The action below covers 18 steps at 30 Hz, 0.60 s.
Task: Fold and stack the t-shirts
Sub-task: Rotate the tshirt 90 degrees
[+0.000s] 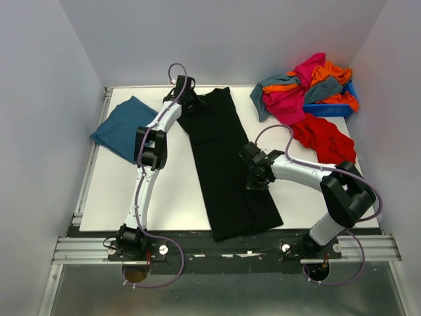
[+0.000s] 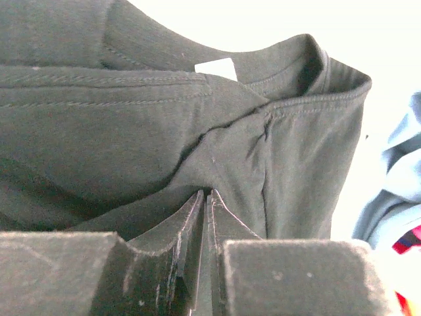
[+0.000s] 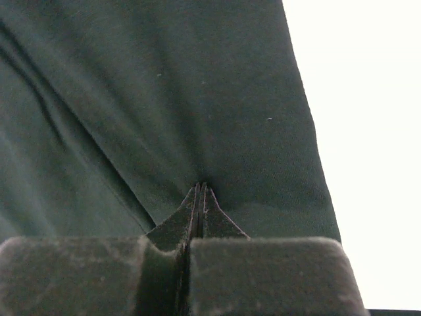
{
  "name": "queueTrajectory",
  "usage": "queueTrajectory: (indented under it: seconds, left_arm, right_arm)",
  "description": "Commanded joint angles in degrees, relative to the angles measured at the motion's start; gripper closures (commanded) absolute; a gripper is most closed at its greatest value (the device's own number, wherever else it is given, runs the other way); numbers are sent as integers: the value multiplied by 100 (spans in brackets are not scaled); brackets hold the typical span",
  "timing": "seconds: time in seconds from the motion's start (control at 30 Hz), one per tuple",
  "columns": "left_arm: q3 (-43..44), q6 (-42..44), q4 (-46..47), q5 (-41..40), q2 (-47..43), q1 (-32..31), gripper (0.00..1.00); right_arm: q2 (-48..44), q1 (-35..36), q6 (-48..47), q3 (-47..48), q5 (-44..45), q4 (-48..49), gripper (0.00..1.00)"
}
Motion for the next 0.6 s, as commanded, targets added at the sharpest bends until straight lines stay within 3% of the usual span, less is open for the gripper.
queueTrajectory:
  seconds: [0.0, 0.1, 0.2, 0.33, 0.43, 0.57]
  left_arm:
    - [-140, -674, 724, 378, 459, 13, 80]
    - [314, -842, 946, 607, 757, -57, 81]
    - [291, -860, 1208, 686, 784, -92, 81]
    - [-183, -632, 1657, 993, 337, -101, 70]
    - [-683, -631, 1921, 1476, -163, -57, 60]
    - [-1404, -316, 1817, 1654, -1208, -48, 53]
  right_arm:
    - [266, 660, 183, -355, -1275, 235, 99]
    - [222, 758, 130, -163, -1647, 491, 99]
    - [161, 749, -124, 347, -1244, 167, 99]
    - [-120, 670, -493, 796, -865, -124, 99]
    - [-515, 442, -625, 709, -1048, -54, 94]
    - [-1095, 231, -678, 226, -1190, 69, 78]
